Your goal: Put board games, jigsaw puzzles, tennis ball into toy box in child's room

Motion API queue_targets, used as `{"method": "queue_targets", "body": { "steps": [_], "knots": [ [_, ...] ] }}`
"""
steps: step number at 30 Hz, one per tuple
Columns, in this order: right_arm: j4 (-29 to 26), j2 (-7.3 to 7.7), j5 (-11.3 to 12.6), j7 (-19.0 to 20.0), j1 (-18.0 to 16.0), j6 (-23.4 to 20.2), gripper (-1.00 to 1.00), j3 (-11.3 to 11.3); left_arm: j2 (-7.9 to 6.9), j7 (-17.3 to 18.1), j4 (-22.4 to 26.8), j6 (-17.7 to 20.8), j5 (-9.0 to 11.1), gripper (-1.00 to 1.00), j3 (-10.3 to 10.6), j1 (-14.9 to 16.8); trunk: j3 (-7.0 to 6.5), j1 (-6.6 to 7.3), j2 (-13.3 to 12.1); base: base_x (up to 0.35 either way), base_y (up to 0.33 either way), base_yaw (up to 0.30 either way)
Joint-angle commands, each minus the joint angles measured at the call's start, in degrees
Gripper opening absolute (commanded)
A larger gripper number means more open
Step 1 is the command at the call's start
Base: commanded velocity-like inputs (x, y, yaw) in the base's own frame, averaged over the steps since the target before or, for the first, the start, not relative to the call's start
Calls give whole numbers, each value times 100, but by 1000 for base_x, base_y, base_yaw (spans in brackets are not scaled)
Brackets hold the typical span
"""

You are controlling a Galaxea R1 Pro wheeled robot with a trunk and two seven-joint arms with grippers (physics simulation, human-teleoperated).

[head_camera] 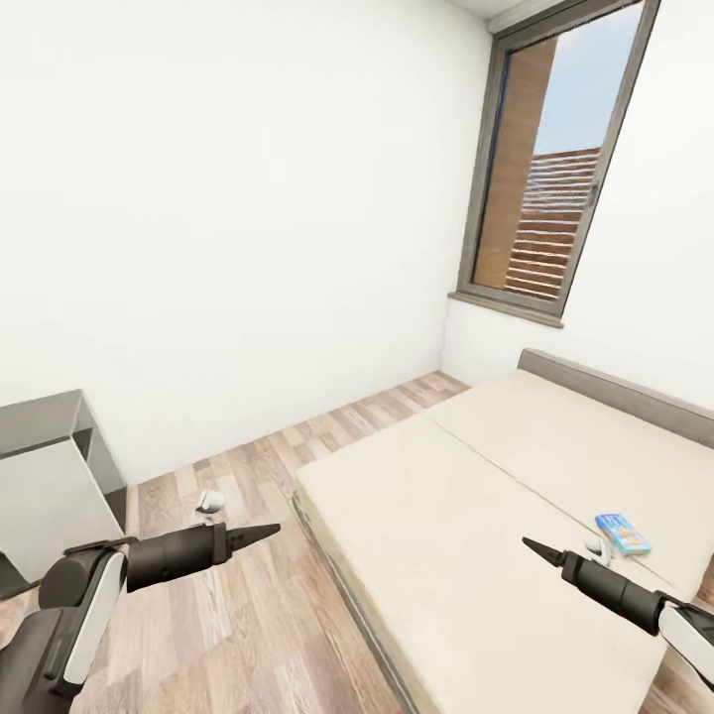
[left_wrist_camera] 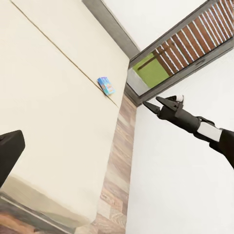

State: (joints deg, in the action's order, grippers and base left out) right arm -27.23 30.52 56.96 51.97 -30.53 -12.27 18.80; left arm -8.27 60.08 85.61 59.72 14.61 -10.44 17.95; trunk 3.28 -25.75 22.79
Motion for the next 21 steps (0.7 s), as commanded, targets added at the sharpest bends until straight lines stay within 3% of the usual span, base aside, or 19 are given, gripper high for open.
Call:
{"method": "queue_targets", "body": {
  "steps": [1,10,17,21],
  "knots": [
    [-1,6,61,11,-5,-54,100,25,1,72,0,23,-10,100,-2,7,13,-4,13,0,-21,292],
    [-1,6,61,7,-5,-54,100,21,-50,235,0,23,-14,100,-2,7,13,-4,13,-52,-144,292],
    [-1,6,61,8,-5,-53,100,27,-84,253,0,23,-11,100,-9,7,13,-4,13,-27,-32,292],
    [-1,6,61,10,-5,-52,100,27,-86,263,0,23,-11,100,-10,7,13,-4,13,-199,-4,292]
  ]
}}
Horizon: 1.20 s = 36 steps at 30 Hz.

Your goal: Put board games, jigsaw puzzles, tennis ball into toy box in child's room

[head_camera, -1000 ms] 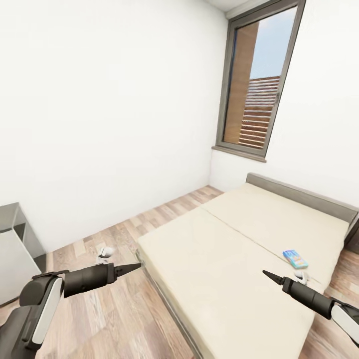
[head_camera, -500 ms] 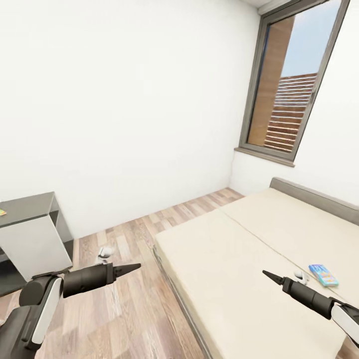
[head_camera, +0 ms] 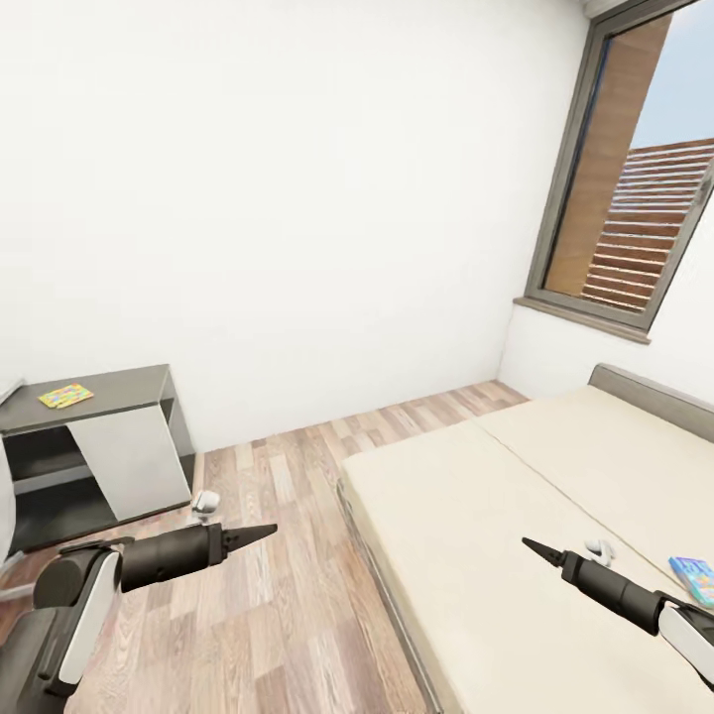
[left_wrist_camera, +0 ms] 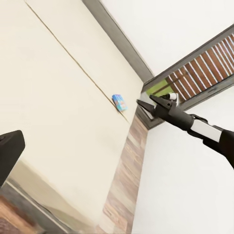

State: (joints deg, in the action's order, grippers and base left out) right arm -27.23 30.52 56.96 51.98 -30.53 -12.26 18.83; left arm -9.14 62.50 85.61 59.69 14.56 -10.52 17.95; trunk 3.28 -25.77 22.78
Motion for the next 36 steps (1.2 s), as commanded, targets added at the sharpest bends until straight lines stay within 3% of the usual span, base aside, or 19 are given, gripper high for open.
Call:
{"method": "queue_targets", "body": {
  "steps": [1,10,22,36],
  "knots": [
    [-1,6,60,8,-5,-53,100,24,0,21,0,25,-6,100,-2,7,14,-1,14,-270,-2,292],
    [-1,6,60,8,-5,-56,100,18,0,25,0,25,-6,100,-3,7,14,-1,14,-150,0,269],
    [2,1,63,-1,-5,-57,100,15,0,25,0,25,-4,100,-6,7,14,-1,14,-148,0,67],
    [3,-2,60,-13,-5,-57,100,24,0,25,0,25,-2,100,-11,7,14,-1,14,-43,-52,271]
  ]
}}
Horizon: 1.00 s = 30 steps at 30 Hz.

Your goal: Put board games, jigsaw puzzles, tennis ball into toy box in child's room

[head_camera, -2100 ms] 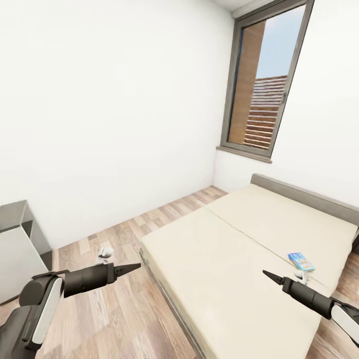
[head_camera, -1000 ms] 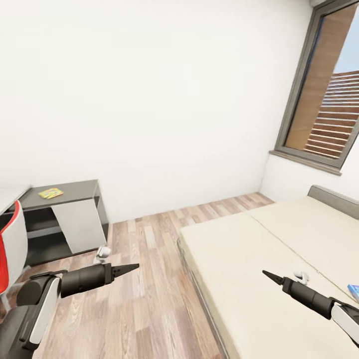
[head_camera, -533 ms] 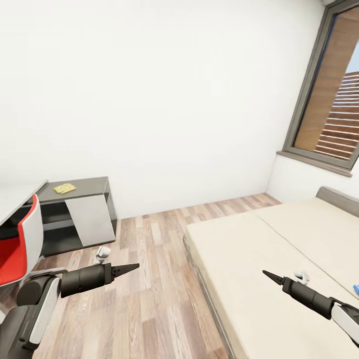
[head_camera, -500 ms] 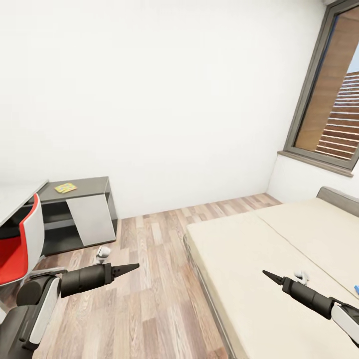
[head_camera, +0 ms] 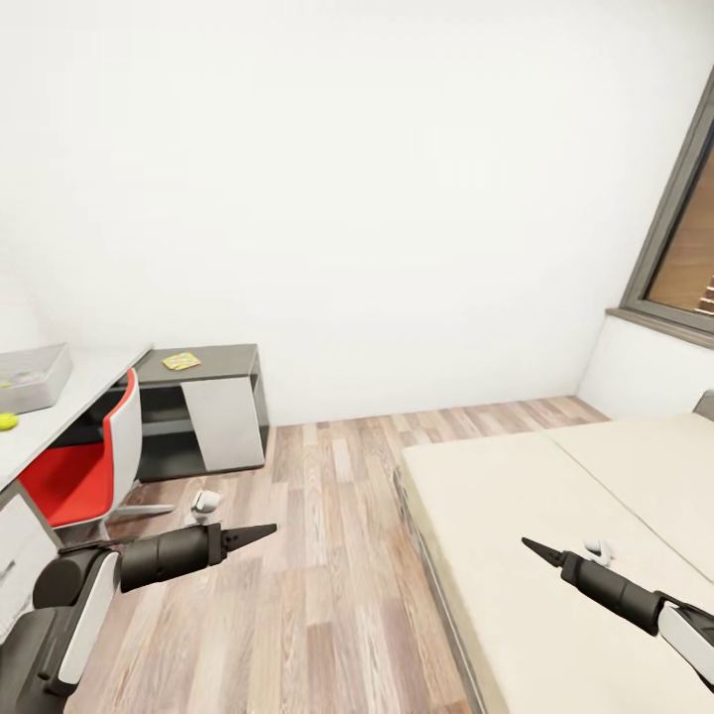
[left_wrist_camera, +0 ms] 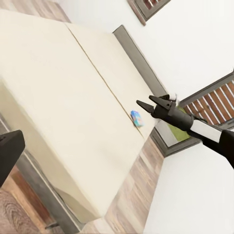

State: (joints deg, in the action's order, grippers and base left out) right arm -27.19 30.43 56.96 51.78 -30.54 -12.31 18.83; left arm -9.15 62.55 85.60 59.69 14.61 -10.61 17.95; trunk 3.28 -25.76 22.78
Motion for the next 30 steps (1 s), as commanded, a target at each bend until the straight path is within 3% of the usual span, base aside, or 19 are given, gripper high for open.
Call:
{"method": "queue_targets", "body": {
  "steps": [1,10,30],
  "knots": [
    [-2,6,60,8,-5,-52,100,23,1,20,0,25,-8,100,-2,7,14,-2,13,-123,-90,292],
    [11,6,62,13,-5,-52,100,17,1,20,0,25,-7,100,0,7,14,-2,13,-114,-21,221],
    [37,-12,75,-5,-5,44,100,8,1,20,0,25,-2,100,1,7,14,-2,13,-43,-1,10]
  ]
}}
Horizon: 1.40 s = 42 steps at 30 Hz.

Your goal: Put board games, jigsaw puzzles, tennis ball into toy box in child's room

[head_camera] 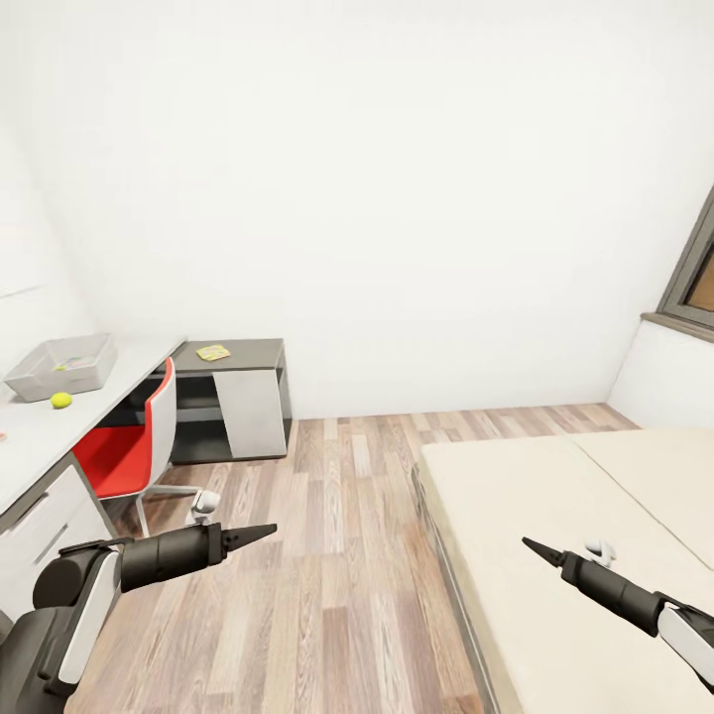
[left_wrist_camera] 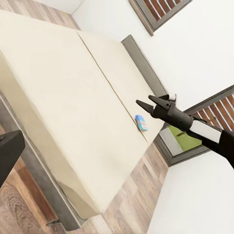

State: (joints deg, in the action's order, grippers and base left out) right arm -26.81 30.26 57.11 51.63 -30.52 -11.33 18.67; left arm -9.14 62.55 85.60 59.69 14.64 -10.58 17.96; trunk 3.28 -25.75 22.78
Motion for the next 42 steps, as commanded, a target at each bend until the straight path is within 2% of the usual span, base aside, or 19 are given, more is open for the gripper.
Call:
{"method": "queue_targets", "body": {
  "steps": [1,16,42],
  "knots": [
    [0,5,61,10,-7,-53,100,23,0,20,1,25,-5,100,-4,6,14,-4,14,-26,-6,0],
    [-41,6,55,8,-7,-61,100,27,0,20,1,25,-5,100,-6,6,14,-4,14,-19,-32,115],
    [-40,6,55,13,-7,-68,100,31,0,20,1,25,-5,100,-6,6,14,-4,14,-33,0,58]
  ]
}}
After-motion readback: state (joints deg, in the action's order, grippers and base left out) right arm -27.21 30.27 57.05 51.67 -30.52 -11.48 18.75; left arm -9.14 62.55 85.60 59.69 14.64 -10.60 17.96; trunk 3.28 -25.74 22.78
